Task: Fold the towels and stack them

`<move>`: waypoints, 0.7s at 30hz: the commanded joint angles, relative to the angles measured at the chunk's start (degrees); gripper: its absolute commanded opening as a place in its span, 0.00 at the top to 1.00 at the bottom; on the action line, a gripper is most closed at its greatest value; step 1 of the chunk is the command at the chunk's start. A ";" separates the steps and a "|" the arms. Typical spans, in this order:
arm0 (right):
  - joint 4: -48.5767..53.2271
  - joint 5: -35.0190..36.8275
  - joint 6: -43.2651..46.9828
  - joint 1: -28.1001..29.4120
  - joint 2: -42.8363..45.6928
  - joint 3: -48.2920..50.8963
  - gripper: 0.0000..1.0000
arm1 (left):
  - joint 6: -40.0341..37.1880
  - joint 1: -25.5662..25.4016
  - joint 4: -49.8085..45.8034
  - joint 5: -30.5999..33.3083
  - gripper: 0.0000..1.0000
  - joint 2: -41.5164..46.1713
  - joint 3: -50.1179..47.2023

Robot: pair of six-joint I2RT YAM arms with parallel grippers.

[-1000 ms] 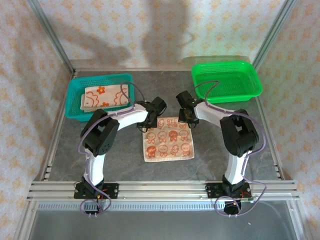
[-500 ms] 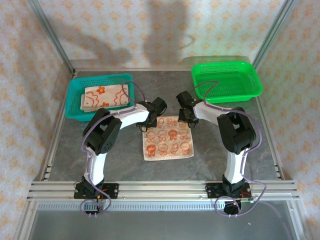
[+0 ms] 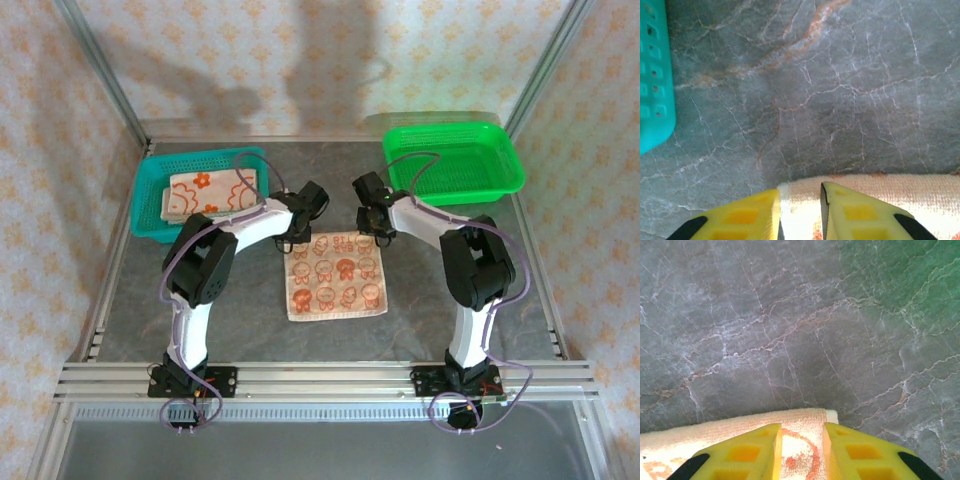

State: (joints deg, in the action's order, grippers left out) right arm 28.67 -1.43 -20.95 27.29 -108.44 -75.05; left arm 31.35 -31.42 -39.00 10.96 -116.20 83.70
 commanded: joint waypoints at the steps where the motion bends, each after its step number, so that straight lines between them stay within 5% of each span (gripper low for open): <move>1: 1.39 1.73 -0.84 -0.95 -1.78 -1.71 0.72 | -0.42 0.57 -0.72 0.87 0.69 -1.77 1.88; 21: -0.54 -2.34 -2.55 -2.52 -6.08 -1.38 0.71 | -0.42 0.92 -0.71 0.52 0.66 -4.82 1.11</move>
State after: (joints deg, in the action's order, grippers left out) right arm 28.18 -3.25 -22.48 24.95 -113.25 -75.77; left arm 31.35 -31.00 -38.79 10.76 -119.31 84.71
